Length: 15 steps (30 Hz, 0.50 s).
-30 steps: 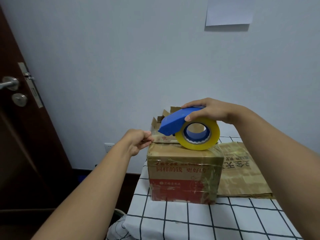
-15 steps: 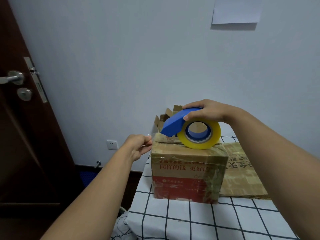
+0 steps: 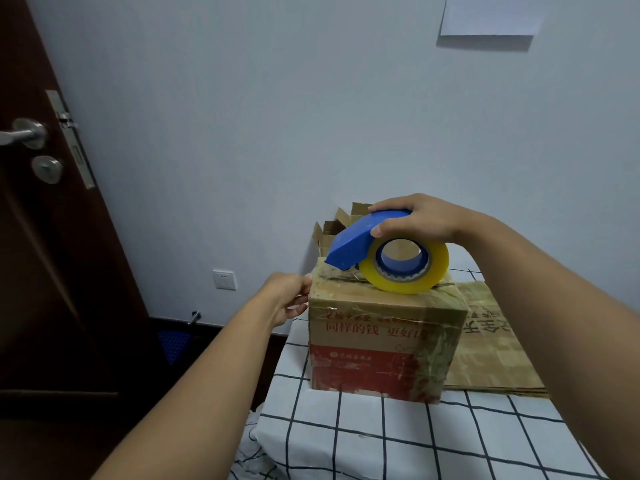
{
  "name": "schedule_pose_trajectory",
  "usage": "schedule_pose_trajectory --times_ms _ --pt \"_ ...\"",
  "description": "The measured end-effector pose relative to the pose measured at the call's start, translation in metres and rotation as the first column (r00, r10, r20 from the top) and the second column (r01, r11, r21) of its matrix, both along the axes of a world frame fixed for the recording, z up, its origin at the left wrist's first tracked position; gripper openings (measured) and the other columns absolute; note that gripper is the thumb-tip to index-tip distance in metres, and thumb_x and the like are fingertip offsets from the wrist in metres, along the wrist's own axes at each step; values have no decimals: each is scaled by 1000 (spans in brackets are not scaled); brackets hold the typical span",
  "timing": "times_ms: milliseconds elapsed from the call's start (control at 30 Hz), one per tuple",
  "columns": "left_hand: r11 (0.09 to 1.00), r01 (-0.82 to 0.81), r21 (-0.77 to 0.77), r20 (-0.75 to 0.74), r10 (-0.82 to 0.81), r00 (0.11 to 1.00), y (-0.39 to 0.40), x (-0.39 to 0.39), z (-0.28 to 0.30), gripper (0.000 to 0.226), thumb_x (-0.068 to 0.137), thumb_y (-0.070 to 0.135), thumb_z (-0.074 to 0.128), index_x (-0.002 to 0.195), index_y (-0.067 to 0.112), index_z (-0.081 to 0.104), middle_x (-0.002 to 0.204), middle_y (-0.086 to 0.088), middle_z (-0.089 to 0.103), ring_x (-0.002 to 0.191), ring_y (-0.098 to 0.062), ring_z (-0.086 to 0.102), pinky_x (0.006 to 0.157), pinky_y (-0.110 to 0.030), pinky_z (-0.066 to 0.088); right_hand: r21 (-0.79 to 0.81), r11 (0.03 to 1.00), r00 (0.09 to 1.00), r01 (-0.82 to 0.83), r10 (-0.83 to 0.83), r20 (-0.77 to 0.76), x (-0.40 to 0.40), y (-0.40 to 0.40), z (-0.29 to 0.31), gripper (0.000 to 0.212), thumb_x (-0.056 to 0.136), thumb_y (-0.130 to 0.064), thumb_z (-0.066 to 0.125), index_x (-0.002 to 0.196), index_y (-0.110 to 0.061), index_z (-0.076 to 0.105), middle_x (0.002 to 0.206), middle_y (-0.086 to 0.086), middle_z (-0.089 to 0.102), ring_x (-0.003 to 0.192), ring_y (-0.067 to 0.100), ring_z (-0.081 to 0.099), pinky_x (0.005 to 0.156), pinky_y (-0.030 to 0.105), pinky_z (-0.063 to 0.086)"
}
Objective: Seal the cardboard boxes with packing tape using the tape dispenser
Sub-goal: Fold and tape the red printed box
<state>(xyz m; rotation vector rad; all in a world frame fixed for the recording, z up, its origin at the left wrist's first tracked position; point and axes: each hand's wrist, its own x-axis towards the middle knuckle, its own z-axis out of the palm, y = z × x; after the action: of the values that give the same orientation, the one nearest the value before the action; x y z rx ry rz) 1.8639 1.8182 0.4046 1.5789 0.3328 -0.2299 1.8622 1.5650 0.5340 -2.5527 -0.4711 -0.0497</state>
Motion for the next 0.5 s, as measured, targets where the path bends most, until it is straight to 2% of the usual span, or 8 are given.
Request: schedule_pose_trajectory --times_ms 67,133,167,233,300,367,433,500 --pt "960 40 276 17 -47 999 2 -2 -7 29 92 35 66 93 7 61 75 -4 59 67 -16 57 58 -29 53 22 1000 1000 6 -6 3 0 -2 -1 48 88 -55 67 133 -41 58 126 -18 52 113 14 54 93 29 39" --pt "904 12 428 80 -51 995 4 -6 -19 28 92 34 65 99 7 57 94 -7 60 86 -21 59 76 -38 55 39 999 1000 2 -2 5 -2 -2 -2 46 87 -54 67 131 -42 58 123 -21 51 113 13 54 95 31 41" --pt "898 -51 437 159 -21 987 4 -8 -21 25 94 32 61 103 9 57 102 -7 62 94 -23 60 84 -41 55 41 999 1000 2 -2 9 -2 -2 -3 46 87 -54 67 131 -42 58 124 -21 52 113 14 54 96 32 41" --pt "936 -126 328 329 11 944 0 -17 -16 21 96 40 51 101 22 61 107 -4 66 98 -20 60 92 -46 52 43 999 1000 9 -9 14 -1 -2 -4 48 87 -55 67 132 -42 58 127 -17 53 113 15 55 96 32 42" --pt "962 76 261 407 -181 896 -10 -28 -9 42 88 68 47 112 38 61 111 8 66 103 -12 61 93 -42 53 47 999 1000 5 -5 18 -1 -1 -5 49 87 -56 67 133 -41 58 128 -14 53 113 16 55 95 31 41" --pt "886 209 413 418 -388 822 -21 -38 -10 63 76 82 51 128 47 49 114 20 62 104 -3 60 88 -31 52 52 999 1000 11 -12 20 0 -1 -5 50 85 -57 68 132 -41 58 127 -14 53 112 16 55 92 30 41" --pt "825 117 553 457 -417 785 -22 -39 -13 57 81 71 57 131 46 45 111 20 62 100 -5 60 80 -25 51 43 999 999 18 -19 26 -1 0 -3 51 84 -59 69 131 -41 59 127 -14 54 111 15 56 90 29 41" --pt "824 15 566 506 -362 783 -15 -33 -12 50 91 54 59 137 40 47 124 10 64 108 -18 62 86 -28 51 21 1000 1000 15 -16 26 0 1 1 54 81 -62 70 130 -42 59 125 -13 56 108 13 58 88 27 41"
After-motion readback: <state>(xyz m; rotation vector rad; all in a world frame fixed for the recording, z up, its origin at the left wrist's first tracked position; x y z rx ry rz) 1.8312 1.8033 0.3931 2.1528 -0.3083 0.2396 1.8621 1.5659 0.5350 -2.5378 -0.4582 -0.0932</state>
